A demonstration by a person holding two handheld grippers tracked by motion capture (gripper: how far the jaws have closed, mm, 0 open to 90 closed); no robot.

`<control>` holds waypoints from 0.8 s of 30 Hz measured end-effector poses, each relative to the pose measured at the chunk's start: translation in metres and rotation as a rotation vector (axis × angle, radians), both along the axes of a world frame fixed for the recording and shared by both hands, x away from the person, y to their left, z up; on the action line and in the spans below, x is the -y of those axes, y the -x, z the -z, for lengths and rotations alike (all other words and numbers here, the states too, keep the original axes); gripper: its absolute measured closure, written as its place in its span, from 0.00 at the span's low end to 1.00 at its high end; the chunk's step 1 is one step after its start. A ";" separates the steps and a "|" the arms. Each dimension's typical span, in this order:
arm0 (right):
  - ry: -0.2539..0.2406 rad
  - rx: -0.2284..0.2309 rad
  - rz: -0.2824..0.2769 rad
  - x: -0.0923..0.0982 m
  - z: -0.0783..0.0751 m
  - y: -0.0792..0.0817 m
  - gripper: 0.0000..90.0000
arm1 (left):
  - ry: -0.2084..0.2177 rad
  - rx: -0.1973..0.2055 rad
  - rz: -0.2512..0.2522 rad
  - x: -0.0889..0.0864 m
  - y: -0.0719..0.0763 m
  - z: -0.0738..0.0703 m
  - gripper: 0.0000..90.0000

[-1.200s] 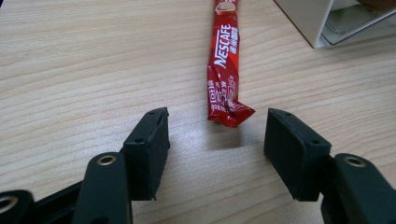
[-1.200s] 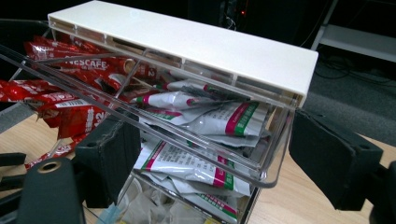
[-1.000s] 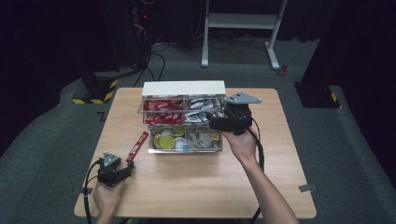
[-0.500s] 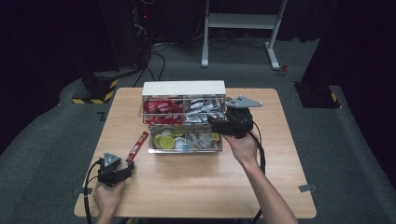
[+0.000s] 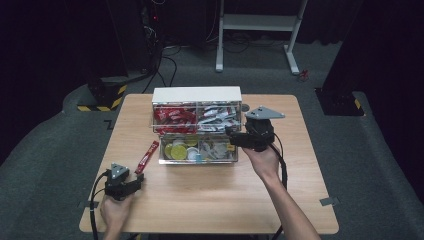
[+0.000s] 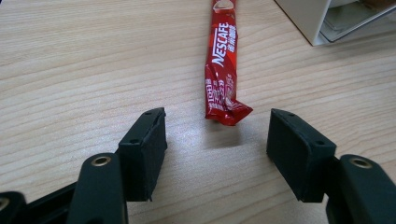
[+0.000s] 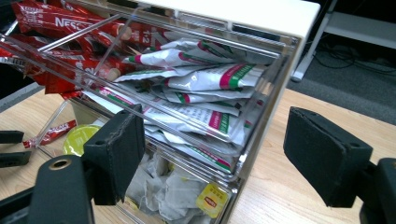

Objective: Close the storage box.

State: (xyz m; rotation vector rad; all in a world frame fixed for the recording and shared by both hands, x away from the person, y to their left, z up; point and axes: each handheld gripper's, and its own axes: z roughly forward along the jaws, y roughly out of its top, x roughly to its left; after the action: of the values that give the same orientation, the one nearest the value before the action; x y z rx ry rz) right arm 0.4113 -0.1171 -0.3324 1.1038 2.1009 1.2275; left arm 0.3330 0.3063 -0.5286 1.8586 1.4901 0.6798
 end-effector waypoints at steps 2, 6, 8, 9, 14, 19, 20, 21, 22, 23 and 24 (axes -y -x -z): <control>-0.003 -0.003 0.005 0.002 0.001 0.000 0.23 | -0.001 -0.002 0.001 0.000 -0.001 0.000 0.42; -0.014 0.002 0.012 0.005 0.003 0.002 0.24 | 0.004 -0.002 0.001 0.001 -0.001 0.000 0.41; -0.017 0.005 0.013 0.006 0.003 0.002 0.24 | 0.003 -0.004 0.004 0.000 -0.001 0.000 0.40; -0.018 0.005 0.015 0.006 0.004 0.003 0.25 | 0.003 -0.004 0.004 0.000 -0.001 0.000 0.40; -0.023 0.005 0.017 0.009 0.003 0.005 0.26 | 0.000 -0.006 0.004 0.001 -0.001 0.000 0.40; -0.039 0.008 0.021 0.016 0.001 0.009 0.26 | -0.001 -0.006 0.002 0.001 -0.001 0.000 0.40; -0.044 0.003 0.024 0.018 0.001 0.009 0.26 | -0.001 -0.006 0.002 0.001 -0.001 0.000 0.40; -0.044 0.003 0.027 0.019 0.001 0.009 0.26 | 0.000 -0.006 0.003 0.001 -0.001 0.000 0.40; -0.045 0.004 0.029 0.020 0.002 0.009 0.26 | 0.001 -0.006 0.004 0.001 -0.001 0.000 0.40; -0.047 0.003 0.033 0.021 0.002 0.010 0.26 | 0.000 -0.006 0.003 0.001 -0.001 0.000 0.40; -0.053 0.004 0.035 0.023 0.002 0.010 0.26 | 0.000 -0.006 0.003 0.001 -0.001 0.000 0.40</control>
State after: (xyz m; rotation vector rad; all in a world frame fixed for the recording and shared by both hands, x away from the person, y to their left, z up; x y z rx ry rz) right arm 0.4013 -0.1399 -0.3345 1.1555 2.0486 1.2742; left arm 0.3338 0.3053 -0.5285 1.8640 1.4910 0.6740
